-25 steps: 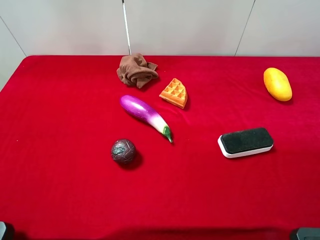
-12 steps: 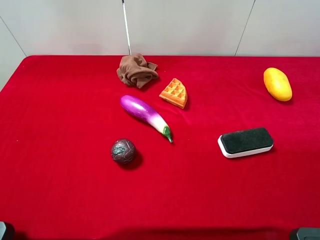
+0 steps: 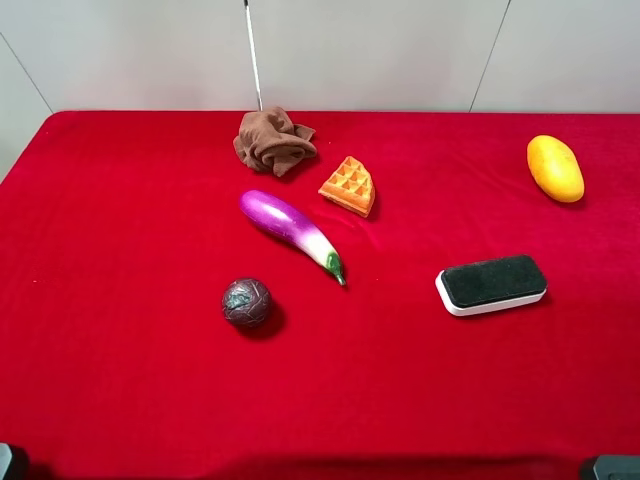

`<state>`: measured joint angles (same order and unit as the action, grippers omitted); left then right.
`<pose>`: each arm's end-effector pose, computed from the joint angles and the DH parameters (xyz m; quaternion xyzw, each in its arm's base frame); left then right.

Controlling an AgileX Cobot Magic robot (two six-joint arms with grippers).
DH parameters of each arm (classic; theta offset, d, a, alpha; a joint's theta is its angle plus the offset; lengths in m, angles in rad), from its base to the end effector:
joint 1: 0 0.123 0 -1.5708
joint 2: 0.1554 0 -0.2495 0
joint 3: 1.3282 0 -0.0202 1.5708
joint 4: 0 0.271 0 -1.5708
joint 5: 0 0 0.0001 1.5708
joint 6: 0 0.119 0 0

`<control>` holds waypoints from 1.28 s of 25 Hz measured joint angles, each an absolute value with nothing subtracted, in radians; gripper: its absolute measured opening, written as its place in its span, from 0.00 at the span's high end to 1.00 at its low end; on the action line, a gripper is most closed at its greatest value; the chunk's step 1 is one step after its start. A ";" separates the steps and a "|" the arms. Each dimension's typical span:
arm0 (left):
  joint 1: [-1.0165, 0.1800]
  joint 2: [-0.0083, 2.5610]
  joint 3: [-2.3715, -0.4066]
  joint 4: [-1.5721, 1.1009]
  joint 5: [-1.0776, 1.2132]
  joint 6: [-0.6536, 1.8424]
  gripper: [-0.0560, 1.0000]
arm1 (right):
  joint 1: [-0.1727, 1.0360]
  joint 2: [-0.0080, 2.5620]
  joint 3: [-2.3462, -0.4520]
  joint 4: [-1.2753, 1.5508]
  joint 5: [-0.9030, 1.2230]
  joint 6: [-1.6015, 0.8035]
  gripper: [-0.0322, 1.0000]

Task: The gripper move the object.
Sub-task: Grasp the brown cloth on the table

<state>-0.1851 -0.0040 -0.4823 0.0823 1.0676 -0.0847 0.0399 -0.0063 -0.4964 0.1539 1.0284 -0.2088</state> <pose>0.0749 -0.0053 0.2684 0.0416 0.8568 -0.0282 0.5132 0.0736 0.0186 0.2780 -0.1062 0.8348 0.0315 0.5394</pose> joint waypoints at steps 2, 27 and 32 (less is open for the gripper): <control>-0.185 -0.004 -0.482 0.082 1.068 -0.085 0.02 | 0.040 -0.006 -0.496 0.154 1.028 -0.209 0.36; -0.185 0.460 -0.499 0.006 0.799 -0.065 0.02 | 0.040 -0.006 -0.496 0.157 1.028 -0.209 0.36; -0.185 0.627 -0.499 -0.005 0.664 -0.063 0.02 | 0.040 -0.006 -0.496 0.157 1.028 -0.209 0.36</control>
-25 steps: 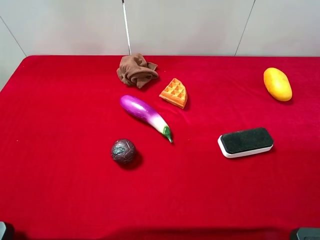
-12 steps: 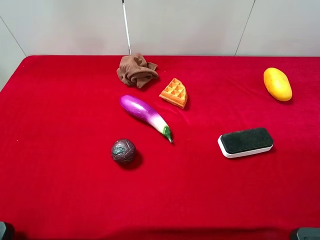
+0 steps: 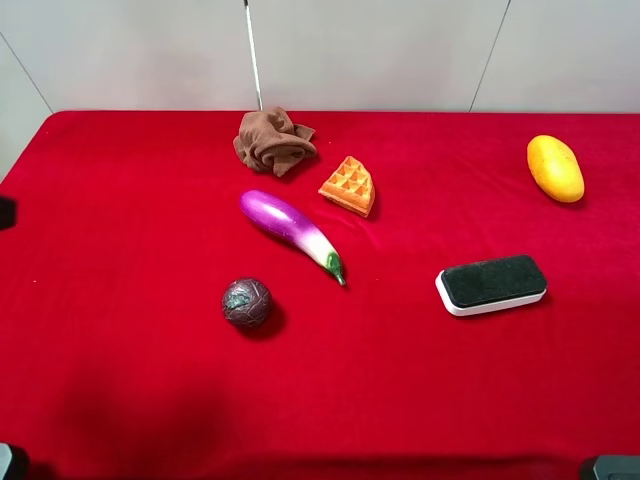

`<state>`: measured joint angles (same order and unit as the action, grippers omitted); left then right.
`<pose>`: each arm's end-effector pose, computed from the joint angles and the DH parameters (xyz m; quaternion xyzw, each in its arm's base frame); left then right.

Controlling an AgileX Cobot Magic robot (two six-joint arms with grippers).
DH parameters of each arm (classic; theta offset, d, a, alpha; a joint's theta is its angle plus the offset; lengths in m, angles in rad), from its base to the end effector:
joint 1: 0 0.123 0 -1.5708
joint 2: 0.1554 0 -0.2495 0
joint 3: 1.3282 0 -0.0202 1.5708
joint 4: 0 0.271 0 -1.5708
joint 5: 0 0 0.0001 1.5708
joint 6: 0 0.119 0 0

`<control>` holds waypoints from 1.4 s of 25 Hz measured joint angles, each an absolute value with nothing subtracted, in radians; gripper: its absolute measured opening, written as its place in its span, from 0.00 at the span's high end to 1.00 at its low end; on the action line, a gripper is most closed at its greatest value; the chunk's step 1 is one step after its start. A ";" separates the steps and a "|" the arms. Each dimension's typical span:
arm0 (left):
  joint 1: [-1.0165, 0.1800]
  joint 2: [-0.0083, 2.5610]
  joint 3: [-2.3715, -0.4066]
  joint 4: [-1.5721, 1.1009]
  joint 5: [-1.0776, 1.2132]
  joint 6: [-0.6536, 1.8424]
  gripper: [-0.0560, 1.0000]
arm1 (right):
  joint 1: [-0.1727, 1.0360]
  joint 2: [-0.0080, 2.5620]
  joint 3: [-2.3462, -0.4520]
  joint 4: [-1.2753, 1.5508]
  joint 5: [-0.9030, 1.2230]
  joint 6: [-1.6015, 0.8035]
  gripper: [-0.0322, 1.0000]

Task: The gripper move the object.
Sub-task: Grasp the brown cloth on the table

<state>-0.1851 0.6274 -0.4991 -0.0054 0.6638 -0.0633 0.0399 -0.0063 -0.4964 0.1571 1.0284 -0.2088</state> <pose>0.1821 -0.0345 0.2308 0.0540 0.9061 -0.0544 0.4160 0.0735 0.0189 0.2780 -0.1062 0.8346 0.0331 0.5394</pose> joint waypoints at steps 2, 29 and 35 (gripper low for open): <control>-0.185 0.685 -0.499 -0.014 0.601 -0.061 0.02 | 0.040 -0.006 -0.496 0.157 1.028 -0.209 0.36; -0.258 1.315 -0.897 0.000 0.439 -0.025 0.02 | 0.040 -0.006 -0.496 0.157 1.028 -0.209 0.36; -0.282 1.440 -1.006 0.000 0.426 -0.025 0.02 | 0.040 -0.006 -0.496 0.157 1.028 -0.209 0.36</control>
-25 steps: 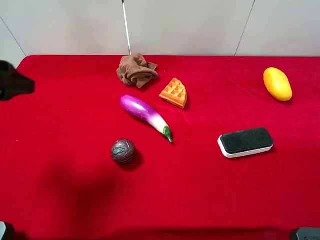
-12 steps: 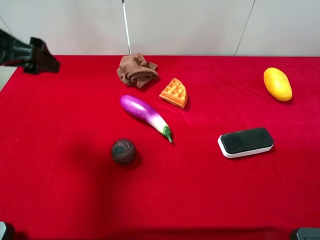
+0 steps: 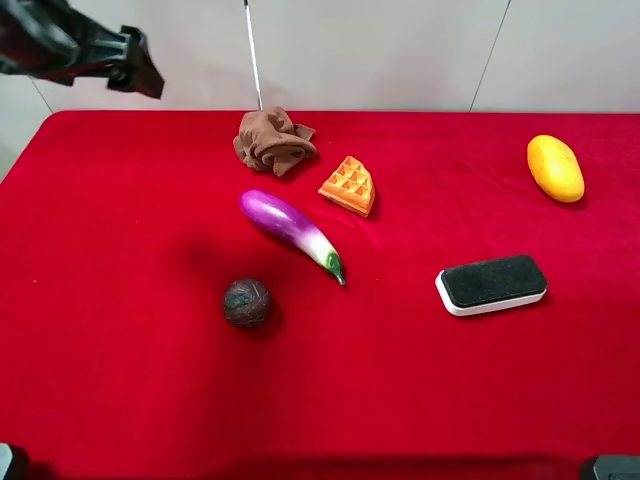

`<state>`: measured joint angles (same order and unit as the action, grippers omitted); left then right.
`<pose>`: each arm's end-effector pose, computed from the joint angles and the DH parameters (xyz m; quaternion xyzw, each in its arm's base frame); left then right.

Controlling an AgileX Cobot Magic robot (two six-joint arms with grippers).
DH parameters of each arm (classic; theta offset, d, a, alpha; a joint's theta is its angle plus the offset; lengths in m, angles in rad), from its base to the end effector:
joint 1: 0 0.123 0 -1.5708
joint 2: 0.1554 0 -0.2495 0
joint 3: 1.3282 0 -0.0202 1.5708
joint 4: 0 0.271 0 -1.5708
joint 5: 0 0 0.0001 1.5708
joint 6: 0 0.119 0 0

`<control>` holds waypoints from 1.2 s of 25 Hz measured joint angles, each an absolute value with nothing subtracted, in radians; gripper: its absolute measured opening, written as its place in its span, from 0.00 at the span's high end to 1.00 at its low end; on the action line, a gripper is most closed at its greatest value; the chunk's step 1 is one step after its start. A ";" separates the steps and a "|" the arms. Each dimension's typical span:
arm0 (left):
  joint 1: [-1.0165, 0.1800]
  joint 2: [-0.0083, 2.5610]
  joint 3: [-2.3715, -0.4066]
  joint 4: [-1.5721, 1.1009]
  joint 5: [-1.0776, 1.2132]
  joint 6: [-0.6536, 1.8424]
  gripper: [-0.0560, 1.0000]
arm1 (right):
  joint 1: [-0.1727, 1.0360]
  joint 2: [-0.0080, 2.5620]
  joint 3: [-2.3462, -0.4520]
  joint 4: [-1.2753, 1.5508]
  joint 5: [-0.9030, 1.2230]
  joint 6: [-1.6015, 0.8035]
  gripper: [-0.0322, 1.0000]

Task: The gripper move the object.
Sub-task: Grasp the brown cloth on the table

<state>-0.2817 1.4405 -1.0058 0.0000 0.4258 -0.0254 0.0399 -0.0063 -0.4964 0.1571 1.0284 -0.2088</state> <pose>0.3391 -0.0981 0.2159 0.1178 0.9140 -0.0594 0.3837 0.0735 0.0189 0.2780 -0.1062 0.8346 0.0331 0.5394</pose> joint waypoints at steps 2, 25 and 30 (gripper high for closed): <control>-0.292 1.484 -1.045 0.000 0.422 -0.025 0.02 | 0.040 -0.006 -0.496 0.157 1.028 -0.208 0.36; -0.370 1.866 -1.353 0.000 0.365 -0.025 0.02 | 0.040 -0.006 -0.496 0.159 1.028 -0.207 0.36; -0.371 1.915 -1.364 0.000 0.302 -0.025 0.02 | 0.040 -0.006 -0.496 0.160 1.028 -0.206 0.36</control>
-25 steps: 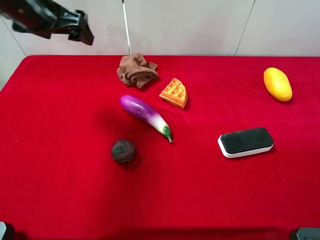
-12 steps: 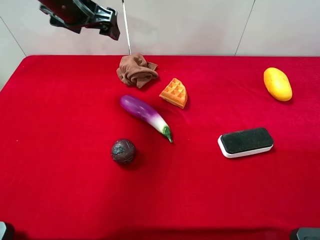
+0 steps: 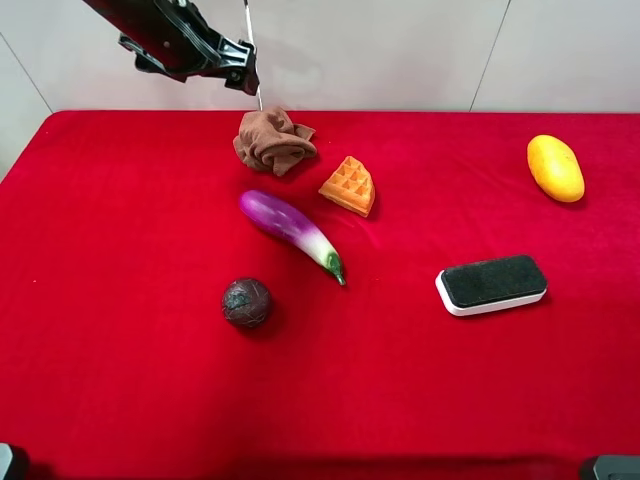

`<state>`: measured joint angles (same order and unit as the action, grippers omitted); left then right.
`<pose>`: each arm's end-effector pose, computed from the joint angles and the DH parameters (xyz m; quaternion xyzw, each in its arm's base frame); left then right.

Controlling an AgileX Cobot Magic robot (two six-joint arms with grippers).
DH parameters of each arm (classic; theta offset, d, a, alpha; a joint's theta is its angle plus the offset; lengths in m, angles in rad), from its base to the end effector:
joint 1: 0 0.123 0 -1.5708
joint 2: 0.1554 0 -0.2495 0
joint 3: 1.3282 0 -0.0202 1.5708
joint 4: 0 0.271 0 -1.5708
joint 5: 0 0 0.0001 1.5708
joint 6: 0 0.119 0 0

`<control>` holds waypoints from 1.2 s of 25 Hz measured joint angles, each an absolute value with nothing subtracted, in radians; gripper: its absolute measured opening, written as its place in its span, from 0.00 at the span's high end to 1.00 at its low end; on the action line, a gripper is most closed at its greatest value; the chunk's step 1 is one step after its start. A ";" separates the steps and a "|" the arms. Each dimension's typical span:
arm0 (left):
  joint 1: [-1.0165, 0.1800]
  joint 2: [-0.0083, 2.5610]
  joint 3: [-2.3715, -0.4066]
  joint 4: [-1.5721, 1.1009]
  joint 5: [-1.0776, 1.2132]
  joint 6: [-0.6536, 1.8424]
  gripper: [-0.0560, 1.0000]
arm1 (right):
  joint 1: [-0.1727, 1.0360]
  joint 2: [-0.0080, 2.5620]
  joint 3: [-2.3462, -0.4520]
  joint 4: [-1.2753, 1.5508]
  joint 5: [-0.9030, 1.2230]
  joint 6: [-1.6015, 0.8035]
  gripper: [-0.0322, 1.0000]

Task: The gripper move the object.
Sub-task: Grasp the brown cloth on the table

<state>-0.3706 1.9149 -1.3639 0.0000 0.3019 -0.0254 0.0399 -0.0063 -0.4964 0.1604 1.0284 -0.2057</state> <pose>0.4256 -0.1654 0.1563 0.1580 0.9064 -0.0771 0.3841 0.0735 0.0192 0.2781 -0.1049 0.8347 0.0355 0.5395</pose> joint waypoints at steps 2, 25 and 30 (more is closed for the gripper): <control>-0.372 1.932 -1.366 0.000 0.275 -0.025 0.02 | 0.040 -0.006 -0.496 0.160 1.028 -0.206 0.36; -0.407 2.098 -1.385 0.000 0.176 -0.025 0.02 | 0.040 -0.006 -0.496 0.168 1.028 -0.206 0.36; -0.407 2.119 -1.385 0.000 0.161 -0.025 0.02 | 0.040 -0.006 -0.496 0.169 1.028 -0.206 0.36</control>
